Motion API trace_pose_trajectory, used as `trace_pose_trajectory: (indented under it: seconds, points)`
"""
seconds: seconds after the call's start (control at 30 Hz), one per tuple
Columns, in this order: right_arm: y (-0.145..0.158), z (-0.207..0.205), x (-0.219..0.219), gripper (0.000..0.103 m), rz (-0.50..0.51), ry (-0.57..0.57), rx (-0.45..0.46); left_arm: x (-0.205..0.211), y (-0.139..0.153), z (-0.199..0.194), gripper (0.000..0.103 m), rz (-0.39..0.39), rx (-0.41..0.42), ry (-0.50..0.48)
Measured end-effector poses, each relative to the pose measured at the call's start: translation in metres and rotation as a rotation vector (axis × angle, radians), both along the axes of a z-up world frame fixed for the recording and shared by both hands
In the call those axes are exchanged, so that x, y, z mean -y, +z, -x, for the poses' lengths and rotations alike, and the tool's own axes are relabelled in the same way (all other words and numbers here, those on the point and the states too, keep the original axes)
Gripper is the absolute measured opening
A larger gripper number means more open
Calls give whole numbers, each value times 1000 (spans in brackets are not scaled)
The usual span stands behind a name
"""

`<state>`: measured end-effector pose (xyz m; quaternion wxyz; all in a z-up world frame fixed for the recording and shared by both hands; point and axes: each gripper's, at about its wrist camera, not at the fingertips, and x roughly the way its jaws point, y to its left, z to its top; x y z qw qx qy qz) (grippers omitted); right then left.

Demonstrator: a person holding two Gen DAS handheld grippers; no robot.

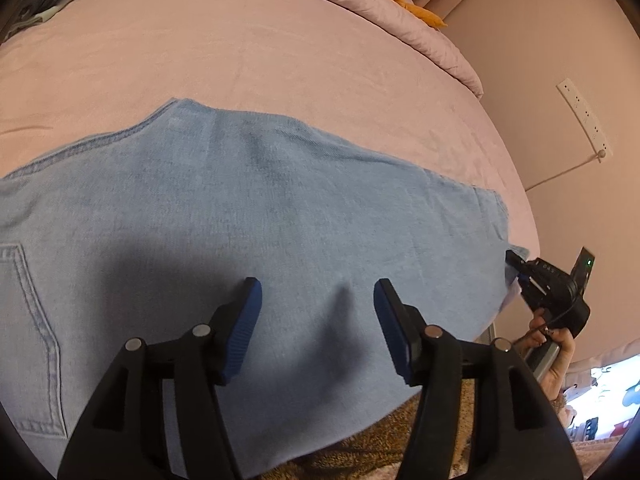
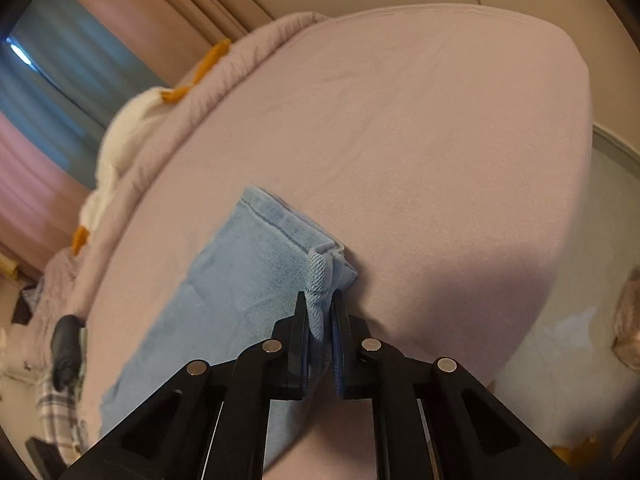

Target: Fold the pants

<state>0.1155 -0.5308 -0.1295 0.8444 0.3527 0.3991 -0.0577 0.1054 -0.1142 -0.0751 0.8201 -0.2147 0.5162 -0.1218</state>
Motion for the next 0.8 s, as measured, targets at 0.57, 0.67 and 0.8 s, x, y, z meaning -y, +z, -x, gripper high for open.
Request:
trace_pose_trajectory:
  seconds: [0.57,0.67,0.8]
  points:
    - [94,13,-255,10,138,781,325,-38,22,25,68,-18,71,134]
    - [53,-1,-281,10,109,840,181,-49,18,29,68,-3,51,153]
    - [52,-6,-289,10,112,856,161,-57,17,34,68,32,45,166]
